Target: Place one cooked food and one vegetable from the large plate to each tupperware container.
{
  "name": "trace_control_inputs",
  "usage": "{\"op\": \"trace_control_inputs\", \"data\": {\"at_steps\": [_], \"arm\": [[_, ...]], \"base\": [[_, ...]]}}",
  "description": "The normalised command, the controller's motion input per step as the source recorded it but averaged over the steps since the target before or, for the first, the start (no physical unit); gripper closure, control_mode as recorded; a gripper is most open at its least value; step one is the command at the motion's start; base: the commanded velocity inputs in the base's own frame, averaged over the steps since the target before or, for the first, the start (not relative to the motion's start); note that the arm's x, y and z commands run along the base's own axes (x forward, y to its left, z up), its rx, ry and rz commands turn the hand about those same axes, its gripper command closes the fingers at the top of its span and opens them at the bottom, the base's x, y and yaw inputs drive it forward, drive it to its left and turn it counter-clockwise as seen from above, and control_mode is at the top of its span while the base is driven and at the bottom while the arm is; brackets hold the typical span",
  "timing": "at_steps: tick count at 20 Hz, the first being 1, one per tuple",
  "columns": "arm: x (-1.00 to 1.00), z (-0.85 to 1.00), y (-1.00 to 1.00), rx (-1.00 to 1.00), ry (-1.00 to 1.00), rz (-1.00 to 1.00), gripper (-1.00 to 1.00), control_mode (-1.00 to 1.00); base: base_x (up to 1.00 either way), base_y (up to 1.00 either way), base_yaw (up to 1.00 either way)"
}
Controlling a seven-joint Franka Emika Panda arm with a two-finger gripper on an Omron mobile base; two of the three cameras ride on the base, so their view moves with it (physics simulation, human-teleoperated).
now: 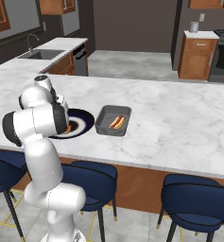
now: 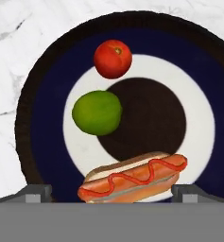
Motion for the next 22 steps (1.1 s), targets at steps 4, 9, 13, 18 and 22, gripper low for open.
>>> {"op": "trace_control_inputs", "data": {"at_steps": [4,9,13,18,22], "arm": [[0.27,-0.2,0.11,-0.02,0.1,0.0,-1.0,-1.0],[0.27,-0.25,0.22,-0.03,0.14,0.0,-1.0,-1.0],[0.23,-0.26,0.11,-0.06,0.19,0.0,-1.0,-1.0],[0.14,-0.22,0.0,-0.04,0.13,0.0,-1.0,-1.0],[0.16,-0.17,0.0,-0.02,0.05,0.0,-1.0,-1.0]], "base": [[0.0,0.0,0.0],[0.0,0.0,0.0],[0.0,0.0,0.0],[0.0,0.0,0.0],[0.0,0.0,0.0]]}}
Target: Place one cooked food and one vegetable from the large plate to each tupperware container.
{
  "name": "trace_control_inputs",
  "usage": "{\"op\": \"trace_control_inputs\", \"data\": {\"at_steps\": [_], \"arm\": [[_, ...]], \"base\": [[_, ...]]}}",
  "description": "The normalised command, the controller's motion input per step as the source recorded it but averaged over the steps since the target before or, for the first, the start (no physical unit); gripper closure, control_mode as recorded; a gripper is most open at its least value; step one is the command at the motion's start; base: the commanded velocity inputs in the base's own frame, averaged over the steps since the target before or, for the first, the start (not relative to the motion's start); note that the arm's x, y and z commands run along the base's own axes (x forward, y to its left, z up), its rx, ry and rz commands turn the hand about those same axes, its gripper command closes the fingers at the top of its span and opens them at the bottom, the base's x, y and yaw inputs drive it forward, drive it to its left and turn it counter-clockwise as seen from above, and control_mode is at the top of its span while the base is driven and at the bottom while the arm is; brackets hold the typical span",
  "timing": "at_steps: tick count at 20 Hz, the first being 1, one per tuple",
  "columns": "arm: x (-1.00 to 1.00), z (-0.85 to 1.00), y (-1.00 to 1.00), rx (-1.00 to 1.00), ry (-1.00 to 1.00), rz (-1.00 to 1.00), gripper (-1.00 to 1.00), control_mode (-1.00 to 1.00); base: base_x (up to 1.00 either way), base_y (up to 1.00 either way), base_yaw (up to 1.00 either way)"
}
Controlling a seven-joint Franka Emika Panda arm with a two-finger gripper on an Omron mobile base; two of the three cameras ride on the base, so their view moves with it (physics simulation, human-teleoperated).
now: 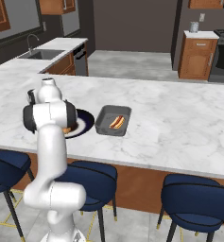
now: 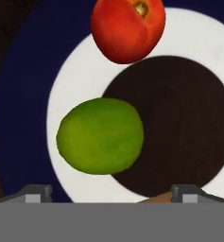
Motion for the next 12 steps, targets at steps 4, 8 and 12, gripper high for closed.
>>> {"op": "trace_control_inputs", "data": {"at_steps": [4,8,12], "arm": [[0.14,-0.26,0.01,0.0,0.01,0.0,-1.0,-1.0],[0.05,-0.43,0.01,0.0,0.0,0.0,-1.0,-1.0],[0.0,-0.36,0.0,0.0,-0.17,-0.03,-1.0,-1.0]], "base": [[0.0,0.0,0.0],[0.0,0.0,0.0],[0.0,0.0,0.0]]}}
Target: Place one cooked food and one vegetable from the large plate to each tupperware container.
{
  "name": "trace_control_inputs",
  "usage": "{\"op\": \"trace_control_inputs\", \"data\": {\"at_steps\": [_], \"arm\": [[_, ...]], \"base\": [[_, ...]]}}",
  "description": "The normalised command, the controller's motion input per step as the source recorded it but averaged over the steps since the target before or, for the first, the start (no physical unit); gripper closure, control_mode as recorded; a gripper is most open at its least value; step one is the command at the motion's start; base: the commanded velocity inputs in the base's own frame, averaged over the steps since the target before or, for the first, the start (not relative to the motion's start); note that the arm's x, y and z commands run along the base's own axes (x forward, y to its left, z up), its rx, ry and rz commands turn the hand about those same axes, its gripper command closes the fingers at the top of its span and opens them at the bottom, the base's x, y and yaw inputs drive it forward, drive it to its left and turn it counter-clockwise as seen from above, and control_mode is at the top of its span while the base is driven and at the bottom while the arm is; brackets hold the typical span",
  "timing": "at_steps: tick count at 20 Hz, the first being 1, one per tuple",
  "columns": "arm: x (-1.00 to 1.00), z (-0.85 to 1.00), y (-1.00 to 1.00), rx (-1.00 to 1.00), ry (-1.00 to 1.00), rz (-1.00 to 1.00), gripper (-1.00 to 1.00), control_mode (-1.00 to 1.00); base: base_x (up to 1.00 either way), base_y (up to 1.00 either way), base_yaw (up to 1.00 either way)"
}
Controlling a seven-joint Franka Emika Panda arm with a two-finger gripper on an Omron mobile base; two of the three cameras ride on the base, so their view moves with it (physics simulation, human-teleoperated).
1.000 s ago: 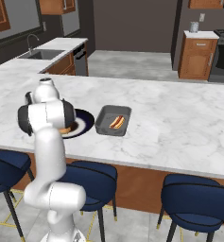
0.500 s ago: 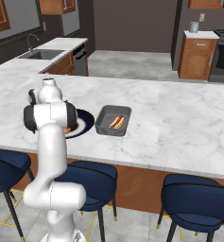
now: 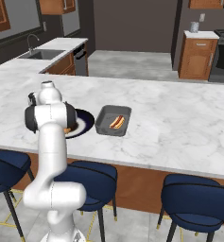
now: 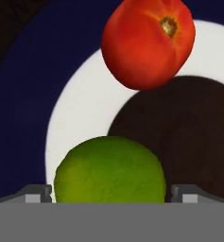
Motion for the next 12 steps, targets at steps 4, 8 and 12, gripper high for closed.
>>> {"op": "trace_control_inputs", "data": {"at_steps": [4,8,12], "arm": [[0.04,-0.05,0.0,0.0,-0.14,-0.07,-1.0,-1.0],[0.06,-0.15,-0.1,0.0,-0.01,-0.02,-1.0,-1.0],[-0.01,-0.05,-0.17,0.0,0.12,-0.04,-1.0,-1.0]], "base": [[0.0,0.0,0.0],[0.0,0.0,0.0],[0.0,0.0,0.0]]}}
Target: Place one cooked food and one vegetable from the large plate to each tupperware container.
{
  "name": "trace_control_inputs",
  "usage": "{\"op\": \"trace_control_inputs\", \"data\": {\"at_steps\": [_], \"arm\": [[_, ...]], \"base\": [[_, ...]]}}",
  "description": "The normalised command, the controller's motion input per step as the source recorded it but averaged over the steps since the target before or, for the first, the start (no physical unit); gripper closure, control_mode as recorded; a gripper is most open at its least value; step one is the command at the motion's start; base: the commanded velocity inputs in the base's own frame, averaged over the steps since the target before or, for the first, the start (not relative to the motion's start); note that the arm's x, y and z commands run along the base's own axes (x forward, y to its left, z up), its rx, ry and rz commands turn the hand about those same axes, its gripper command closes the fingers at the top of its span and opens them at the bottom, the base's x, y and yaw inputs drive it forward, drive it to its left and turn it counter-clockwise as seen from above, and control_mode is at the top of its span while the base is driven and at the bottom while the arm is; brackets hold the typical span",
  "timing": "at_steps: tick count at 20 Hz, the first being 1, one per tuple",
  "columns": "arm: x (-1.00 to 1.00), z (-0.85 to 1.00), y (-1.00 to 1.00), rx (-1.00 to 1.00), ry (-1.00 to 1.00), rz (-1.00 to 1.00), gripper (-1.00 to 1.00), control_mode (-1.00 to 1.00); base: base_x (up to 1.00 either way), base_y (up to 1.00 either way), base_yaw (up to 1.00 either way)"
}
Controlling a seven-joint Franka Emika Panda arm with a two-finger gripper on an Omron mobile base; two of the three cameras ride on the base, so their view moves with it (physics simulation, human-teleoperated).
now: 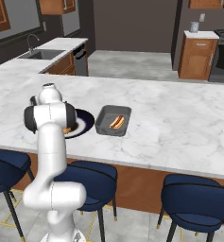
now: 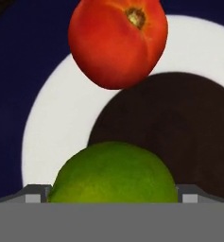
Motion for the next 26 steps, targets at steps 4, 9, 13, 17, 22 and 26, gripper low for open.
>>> {"op": "trace_control_inputs", "data": {"at_steps": [4,9,13,17,22,26], "arm": [[0.0,0.0,-0.02,0.0,0.04,0.0,-1.0,-1.0],[0.0,0.0,0.0,0.0,0.02,0.0,-1.0,-1.0],[-0.06,-0.04,0.0,0.0,0.09,0.0,1.0,-1.0],[-0.11,-0.02,0.0,0.0,0.06,0.0,1.0,-1.0],[-0.04,0.0,-0.02,0.0,0.0,0.0,1.0,-1.0],[-0.2,0.04,-0.57,0.0,-0.01,-0.01,1.0,-1.0]], "base": [[0.0,0.0,0.0],[0.0,0.0,0.0],[0.0,0.0,0.0],[0.0,0.0,0.0],[0.0,0.0,0.0],[0.0,0.0,0.0]]}}
